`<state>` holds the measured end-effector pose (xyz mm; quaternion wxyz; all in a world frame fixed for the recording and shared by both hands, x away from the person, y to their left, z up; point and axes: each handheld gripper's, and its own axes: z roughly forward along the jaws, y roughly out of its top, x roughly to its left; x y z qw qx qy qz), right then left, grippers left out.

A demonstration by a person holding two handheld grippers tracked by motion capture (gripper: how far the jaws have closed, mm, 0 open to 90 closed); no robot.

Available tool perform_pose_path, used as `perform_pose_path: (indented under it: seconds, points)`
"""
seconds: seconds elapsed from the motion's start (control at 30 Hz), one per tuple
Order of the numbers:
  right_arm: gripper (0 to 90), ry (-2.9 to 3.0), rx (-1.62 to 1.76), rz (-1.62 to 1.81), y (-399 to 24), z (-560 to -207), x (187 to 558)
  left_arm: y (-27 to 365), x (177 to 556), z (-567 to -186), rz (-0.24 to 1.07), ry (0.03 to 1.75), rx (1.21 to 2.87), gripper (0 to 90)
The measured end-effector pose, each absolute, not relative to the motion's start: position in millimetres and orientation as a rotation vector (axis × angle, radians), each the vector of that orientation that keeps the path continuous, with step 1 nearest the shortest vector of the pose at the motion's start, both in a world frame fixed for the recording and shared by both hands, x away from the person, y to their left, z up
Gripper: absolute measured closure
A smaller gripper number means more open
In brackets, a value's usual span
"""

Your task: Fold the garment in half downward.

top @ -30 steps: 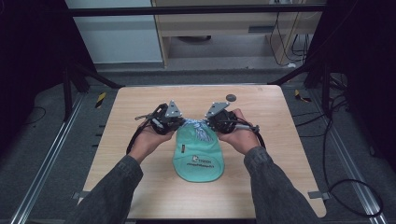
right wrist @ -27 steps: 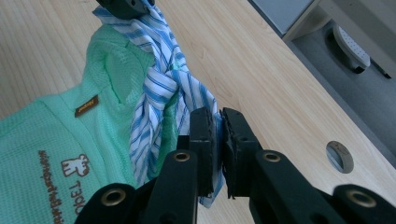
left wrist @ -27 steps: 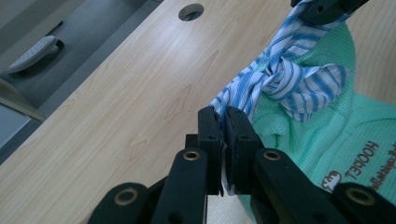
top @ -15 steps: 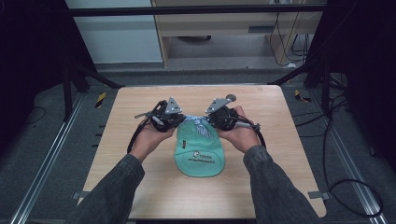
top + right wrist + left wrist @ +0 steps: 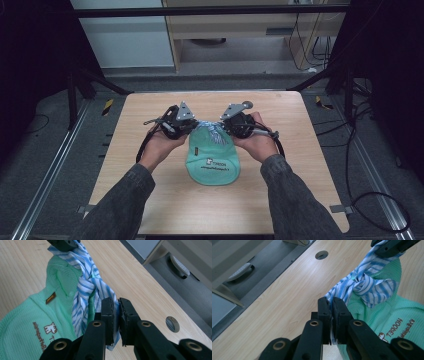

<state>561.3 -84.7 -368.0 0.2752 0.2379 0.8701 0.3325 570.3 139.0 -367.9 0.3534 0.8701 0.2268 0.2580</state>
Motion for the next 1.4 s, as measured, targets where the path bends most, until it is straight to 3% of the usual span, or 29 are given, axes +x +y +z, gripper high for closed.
perform_pose_path:
  seconds: [1.4]
  points:
    - [81.9, 2.313, 0.618, 0.866, -81, -389, 567, 141, 570, -386, 0.698, 0.562, 2.255, 85.3]
